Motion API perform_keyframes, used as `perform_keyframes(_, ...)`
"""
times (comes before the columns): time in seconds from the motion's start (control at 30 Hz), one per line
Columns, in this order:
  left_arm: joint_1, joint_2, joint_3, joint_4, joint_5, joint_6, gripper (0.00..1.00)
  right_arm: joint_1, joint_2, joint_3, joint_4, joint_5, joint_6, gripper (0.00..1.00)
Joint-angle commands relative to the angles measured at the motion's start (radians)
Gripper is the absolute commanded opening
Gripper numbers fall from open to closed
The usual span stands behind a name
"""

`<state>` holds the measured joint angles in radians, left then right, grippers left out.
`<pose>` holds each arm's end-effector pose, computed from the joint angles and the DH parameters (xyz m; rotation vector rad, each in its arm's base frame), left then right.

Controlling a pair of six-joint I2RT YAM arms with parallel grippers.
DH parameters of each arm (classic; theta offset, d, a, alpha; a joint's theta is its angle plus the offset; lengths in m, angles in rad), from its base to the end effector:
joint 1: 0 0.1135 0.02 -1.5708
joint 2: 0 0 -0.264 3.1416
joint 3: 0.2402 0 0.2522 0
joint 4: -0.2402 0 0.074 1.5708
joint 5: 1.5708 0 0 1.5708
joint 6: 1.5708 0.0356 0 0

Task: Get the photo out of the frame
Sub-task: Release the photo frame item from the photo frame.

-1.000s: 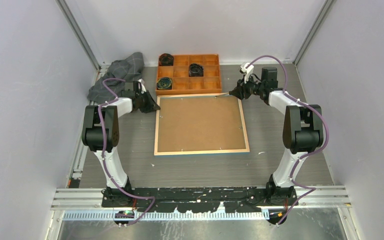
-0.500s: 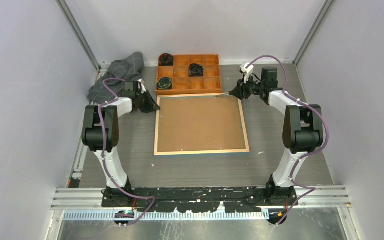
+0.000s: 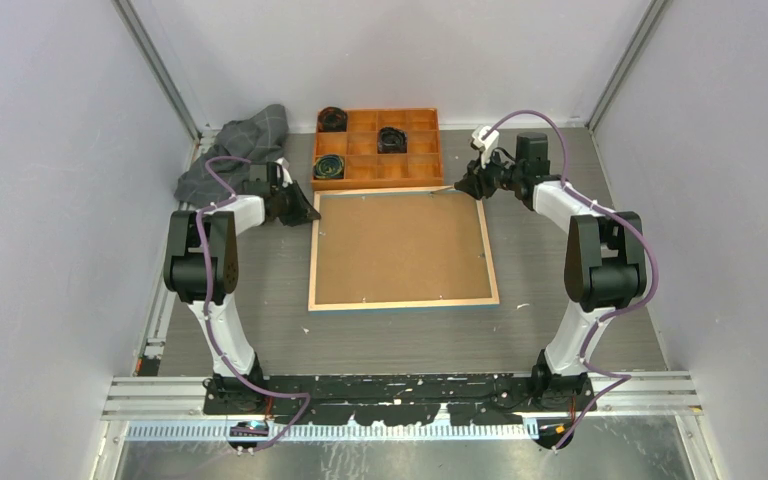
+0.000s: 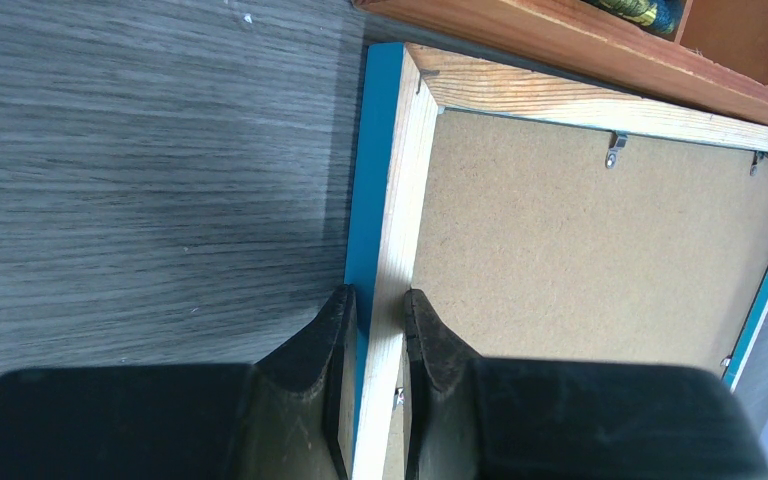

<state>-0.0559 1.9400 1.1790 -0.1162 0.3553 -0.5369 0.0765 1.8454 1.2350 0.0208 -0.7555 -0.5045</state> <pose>0.4014 -0.0349 0.1517 -0.4366 2.4596 -0.6912 0.4067 0.0557 0.2208 -0.9718 1.7816 0.5446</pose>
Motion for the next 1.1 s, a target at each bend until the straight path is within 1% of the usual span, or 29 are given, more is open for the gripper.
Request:
perform_keyframes(0.0,-0.008,0.077,-0.007,-0.019,-0.035,-0.002,0.01,0.043,-0.009,-0.003,-0.055,-0.009,-0.019,0.01)
perform_keyframes(0.27,-0.007,0.077,-0.007,-0.019,-0.036,-0.002,0.01,0.042,-0.012,0.0,-0.063,-0.015,-0.014,0.01)
perform_keyframes(0.47,-0.007,0.077,-0.007,-0.019,-0.037,-0.002,0.01,0.034,-0.009,0.02,-0.04,-0.007,0.06,0.01)
perform_keyframes(0.67,-0.007,0.078,-0.006,-0.02,-0.036,-0.003,0.01,0.015,-0.024,0.012,-0.024,-0.001,0.075,0.01)
perform_keyframes(0.93,-0.006,0.077,-0.005,-0.019,-0.036,-0.004,0.0,-0.007,-0.036,-0.006,0.089,-0.013,0.17,0.01)
perform_keyframes(1.07,-0.006,0.079,-0.005,-0.019,-0.037,-0.004,0.01,-0.011,-0.051,-0.013,0.104,-0.018,0.183,0.01)
